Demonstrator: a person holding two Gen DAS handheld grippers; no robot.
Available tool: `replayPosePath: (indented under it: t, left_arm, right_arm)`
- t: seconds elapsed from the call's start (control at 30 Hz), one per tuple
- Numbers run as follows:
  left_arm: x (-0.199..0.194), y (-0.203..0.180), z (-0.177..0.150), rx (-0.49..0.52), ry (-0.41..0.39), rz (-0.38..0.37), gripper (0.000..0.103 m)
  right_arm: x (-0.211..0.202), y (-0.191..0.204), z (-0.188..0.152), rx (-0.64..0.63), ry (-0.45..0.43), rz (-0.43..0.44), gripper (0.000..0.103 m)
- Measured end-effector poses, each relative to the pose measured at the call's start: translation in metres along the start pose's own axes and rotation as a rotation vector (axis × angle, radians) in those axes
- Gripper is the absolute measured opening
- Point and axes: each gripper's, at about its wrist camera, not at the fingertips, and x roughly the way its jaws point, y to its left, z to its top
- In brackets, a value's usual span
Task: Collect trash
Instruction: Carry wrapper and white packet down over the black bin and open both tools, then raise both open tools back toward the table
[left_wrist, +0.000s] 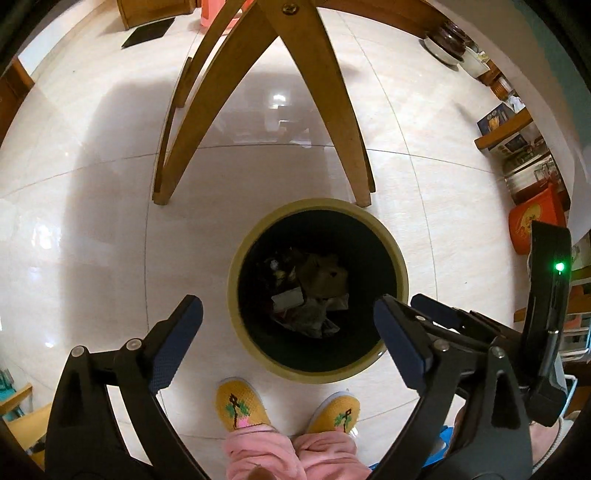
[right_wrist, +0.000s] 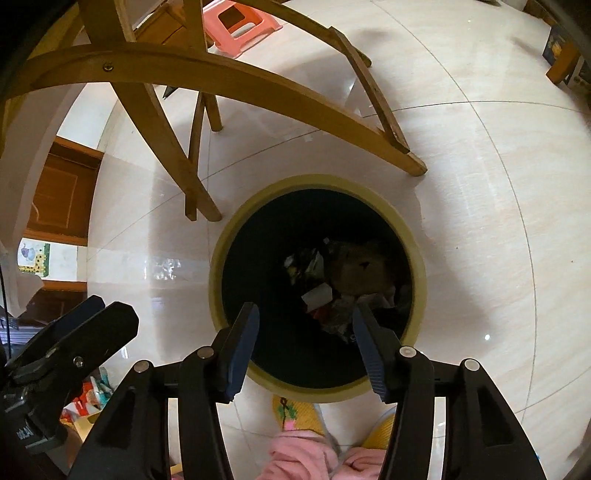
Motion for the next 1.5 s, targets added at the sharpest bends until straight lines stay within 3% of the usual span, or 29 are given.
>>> replayPosePath:
  t: [0.27,0.5,0.87,1.17,1.37,1.5]
  left_arm:
    - [-0.03,-0.008,-0.005,0.027,-0.01,0.015,0.093]
    - [-0.085,-0.02,-0.002,0.032,-0.011,0.011,0.093]
    - [-0.226,-0.054,0.0,0.054,-0.071,-0.015,0.093]
    - [-0.352,-0.082,0.015,0.083,-0.165,0.003,0.093]
    - [-0.428,-0.088,0.04,0.09,-0.282,0.041,0.093]
    - [-0.468,-0.086,0.06,0.077,-0.346,0.053,0.093]
  right_arm:
    - [-0.029,0.001,-0.001,-0.027,-0.047,-0.009,0.054]
    - [-0.091,0.017,-0.006,-0.024,-0.071,-0.009,0.054]
    - [-0.231,0.046,-0.021,-0.067,-0.098,0.009,0.054]
    - [-0.364,0.079,-0.025,-0.17,-0.196,0.067,0.054]
    - [-0.434,0.092,-0.01,-0.222,-0.28,0.135,0.054]
    - [-0.467,0.1,0.016,-0.232,-0.326,0.173,0.054]
